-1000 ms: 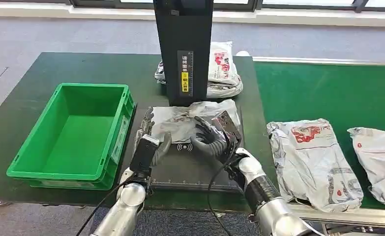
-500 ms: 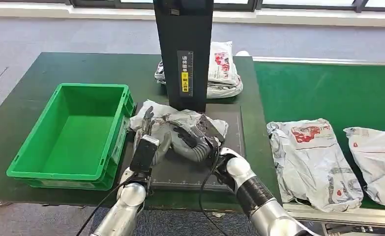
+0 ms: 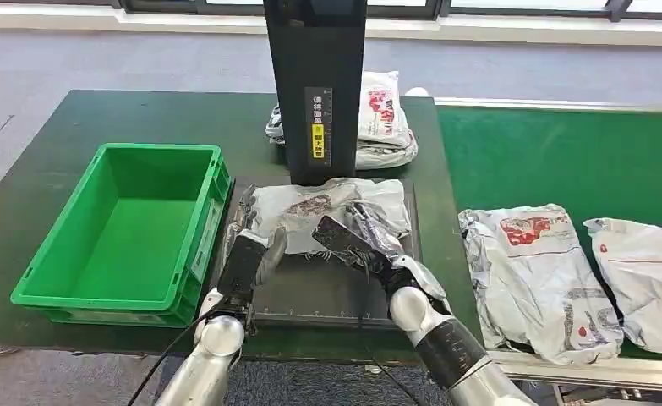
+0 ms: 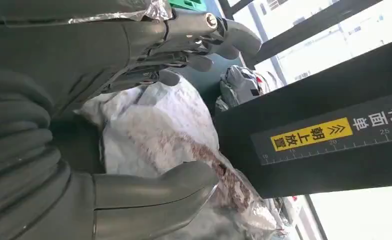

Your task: Moved the parcel from conveyor to table for the left to box.

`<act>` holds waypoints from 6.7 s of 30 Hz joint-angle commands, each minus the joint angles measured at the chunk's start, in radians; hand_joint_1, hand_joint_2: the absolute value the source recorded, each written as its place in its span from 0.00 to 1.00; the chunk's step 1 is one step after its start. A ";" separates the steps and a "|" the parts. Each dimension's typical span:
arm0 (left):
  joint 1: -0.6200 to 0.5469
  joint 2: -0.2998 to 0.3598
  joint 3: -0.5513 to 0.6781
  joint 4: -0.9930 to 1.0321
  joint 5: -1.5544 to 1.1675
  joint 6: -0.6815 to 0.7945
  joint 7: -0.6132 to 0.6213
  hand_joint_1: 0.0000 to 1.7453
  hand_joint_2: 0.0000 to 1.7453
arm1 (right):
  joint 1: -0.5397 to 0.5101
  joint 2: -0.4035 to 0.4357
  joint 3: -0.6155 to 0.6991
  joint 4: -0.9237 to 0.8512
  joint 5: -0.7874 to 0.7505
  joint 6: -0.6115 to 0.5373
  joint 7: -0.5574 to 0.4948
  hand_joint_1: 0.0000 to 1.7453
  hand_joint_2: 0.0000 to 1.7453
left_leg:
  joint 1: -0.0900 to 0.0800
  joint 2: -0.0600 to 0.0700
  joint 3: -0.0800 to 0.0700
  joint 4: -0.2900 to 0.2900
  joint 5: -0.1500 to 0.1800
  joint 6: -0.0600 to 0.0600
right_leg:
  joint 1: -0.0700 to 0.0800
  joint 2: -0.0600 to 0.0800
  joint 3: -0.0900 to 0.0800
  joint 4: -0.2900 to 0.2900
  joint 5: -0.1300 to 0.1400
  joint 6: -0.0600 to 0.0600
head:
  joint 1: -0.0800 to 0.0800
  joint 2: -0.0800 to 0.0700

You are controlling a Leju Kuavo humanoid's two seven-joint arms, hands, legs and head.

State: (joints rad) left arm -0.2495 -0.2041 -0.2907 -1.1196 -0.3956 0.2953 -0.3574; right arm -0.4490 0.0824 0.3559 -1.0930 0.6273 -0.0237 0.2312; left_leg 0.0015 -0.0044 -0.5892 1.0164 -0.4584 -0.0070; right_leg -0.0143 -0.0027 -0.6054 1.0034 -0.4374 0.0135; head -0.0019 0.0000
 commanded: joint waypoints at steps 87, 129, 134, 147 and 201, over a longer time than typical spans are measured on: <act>-0.651 0.039 -0.314 0.300 -1.025 0.168 0.544 1.00 1.00 | 0.432 -0.290 -0.309 -0.622 -0.726 0.270 -0.561 0.00 1.00 | -0.001 0.002 0.001 -0.001 -0.001 0.000 | 0.000 0.001 0.002 -0.001 0.001 -0.001 | 0.000 0.000; -0.718 -0.067 -0.313 0.734 -1.052 -0.267 0.384 0.00 0.00 | 0.349 -0.364 -0.300 -0.516 -0.764 0.326 -0.547 0.00 1.00 | -0.001 0.000 0.001 0.001 -0.001 0.001 | 0.000 0.000 0.003 -0.002 0.002 0.001 | 0.000 0.000; -0.714 -0.080 -0.340 0.781 -1.055 -0.375 0.344 0.00 0.00 | 0.388 -0.346 -0.305 -0.526 -0.744 0.318 -0.560 0.00 1.00 | -0.001 0.000 0.001 0.001 0.000 0.001 | 0.000 -0.001 0.002 -0.002 0.002 0.001 | 0.000 0.000; -0.668 -0.063 -0.383 0.869 -1.050 -0.555 0.317 0.00 1.00 | 0.373 -0.313 -0.283 -0.537 -0.732 0.318 -0.560 0.00 1.00 | -0.001 0.003 0.004 -0.003 0.000 0.001 | 0.000 0.003 0.005 -0.004 0.003 0.001 | 0.000 0.000; -0.330 0.365 0.328 -0.136 -1.175 0.226 0.678 1.00 1.00 | 0.604 -0.323 -0.502 -0.647 -0.634 0.246 -0.485 0.00 1.00 | -0.001 0.004 0.005 -0.003 -0.001 0.001 | -0.001 0.003 0.004 -0.002 0.000 0.000 | 0.000 0.000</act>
State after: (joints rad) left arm -0.5423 0.0172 -0.0305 -1.4523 -1.5051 0.6381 0.1603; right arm 0.1642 -0.2590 -0.0656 -1.7628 0.0027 0.2052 -0.2663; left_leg 0.0008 -0.0030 -0.5881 1.0162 -0.4594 -0.0051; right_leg -0.0149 -0.0026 -0.6032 1.0029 -0.4376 0.0143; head -0.0019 0.0000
